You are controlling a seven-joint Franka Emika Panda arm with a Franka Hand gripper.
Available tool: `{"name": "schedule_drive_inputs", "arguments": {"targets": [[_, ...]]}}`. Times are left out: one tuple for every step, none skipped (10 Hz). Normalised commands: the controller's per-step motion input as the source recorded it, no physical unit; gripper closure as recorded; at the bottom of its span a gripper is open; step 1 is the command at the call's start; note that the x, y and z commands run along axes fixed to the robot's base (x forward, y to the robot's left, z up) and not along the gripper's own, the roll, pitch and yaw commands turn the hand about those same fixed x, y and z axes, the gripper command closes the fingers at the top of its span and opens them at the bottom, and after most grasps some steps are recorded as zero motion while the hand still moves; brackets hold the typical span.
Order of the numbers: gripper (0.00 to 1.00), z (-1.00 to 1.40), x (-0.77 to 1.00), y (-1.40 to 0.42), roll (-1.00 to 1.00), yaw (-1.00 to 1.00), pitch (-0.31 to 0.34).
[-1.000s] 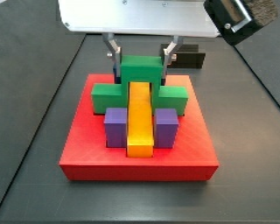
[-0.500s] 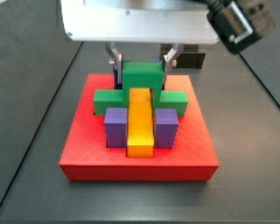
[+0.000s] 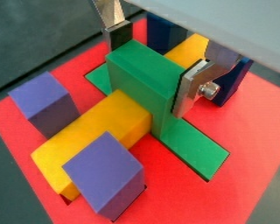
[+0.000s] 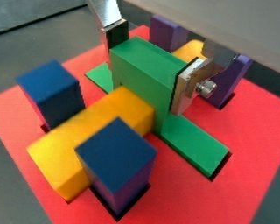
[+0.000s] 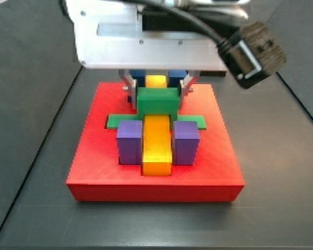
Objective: Pick up the green object. Move up. Place the green object on the fixture. Regrasp the green object. Move to above the board. Insert the green object.
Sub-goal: Insert the green object.
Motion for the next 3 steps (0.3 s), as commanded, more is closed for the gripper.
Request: {"name": "schedule_drive_inputs", "arguments": {"targets": [[1.0, -0.79, 0.11, 0.0, 0.0, 0.0, -0.227], [1.0, -0.56, 0.01, 0.0, 0.0, 0.0, -0.146], [1.0, 0.0, 0.0, 0.0, 0.0, 0.0, 0.0]]}}
